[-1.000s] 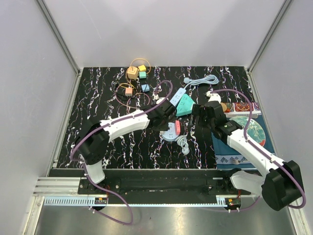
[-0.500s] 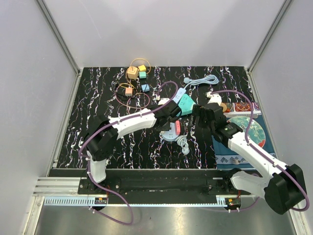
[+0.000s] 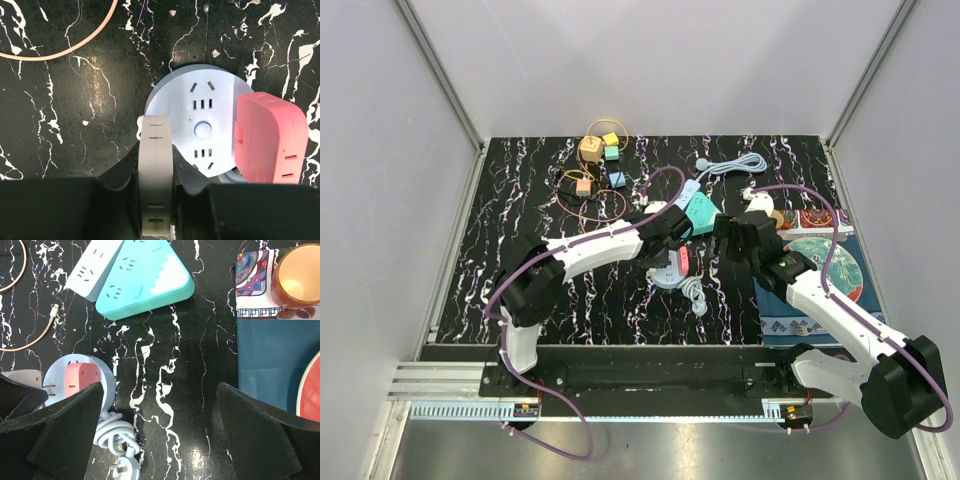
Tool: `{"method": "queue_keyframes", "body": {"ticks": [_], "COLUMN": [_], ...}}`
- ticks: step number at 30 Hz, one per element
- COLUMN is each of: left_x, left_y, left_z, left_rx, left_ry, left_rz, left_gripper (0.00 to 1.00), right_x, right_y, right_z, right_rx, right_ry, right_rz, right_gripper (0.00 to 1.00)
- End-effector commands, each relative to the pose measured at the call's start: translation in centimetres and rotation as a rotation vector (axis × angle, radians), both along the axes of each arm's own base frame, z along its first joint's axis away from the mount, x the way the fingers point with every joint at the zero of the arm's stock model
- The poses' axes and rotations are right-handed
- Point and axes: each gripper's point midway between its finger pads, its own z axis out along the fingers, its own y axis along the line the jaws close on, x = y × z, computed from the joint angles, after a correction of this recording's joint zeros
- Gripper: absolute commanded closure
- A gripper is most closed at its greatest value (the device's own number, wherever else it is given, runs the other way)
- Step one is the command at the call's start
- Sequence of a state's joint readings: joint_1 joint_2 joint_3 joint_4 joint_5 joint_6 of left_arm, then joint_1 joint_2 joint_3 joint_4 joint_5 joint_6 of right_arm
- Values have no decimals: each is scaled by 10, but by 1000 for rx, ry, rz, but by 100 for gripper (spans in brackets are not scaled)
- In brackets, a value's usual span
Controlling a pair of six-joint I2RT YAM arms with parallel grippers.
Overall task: Insert the plug
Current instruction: Insert the plug into the socket.
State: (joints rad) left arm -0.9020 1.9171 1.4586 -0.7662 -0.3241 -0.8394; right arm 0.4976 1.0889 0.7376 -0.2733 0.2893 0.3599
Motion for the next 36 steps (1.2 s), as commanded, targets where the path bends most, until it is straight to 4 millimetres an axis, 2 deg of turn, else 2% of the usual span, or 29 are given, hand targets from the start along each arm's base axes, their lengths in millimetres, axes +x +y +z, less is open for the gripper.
{"method": "queue_keyframes", "body": {"ticks": [1,13,23,36], "left_x": [7,6,4,-2], "left_y": [-16,-16,-17,-8], "left_z": [9,5,-18,-40], "left_rx": [-41,-27,14,56], "left_ry": [-13,-1,49,94], "left_rz": [-1,-8,-18,-10], "left_gripper": [100,100,100,100], "right_x": [6,5,5,5], "right_y": [2,3,4,6], "right_z": [16,16,14,14], "right_rx": [15,14,18,23], "right_ry": [-71,-71,-71,-73], "right_rz": [-5,1,6,11], "right_gripper": [0,0,0,0]}}
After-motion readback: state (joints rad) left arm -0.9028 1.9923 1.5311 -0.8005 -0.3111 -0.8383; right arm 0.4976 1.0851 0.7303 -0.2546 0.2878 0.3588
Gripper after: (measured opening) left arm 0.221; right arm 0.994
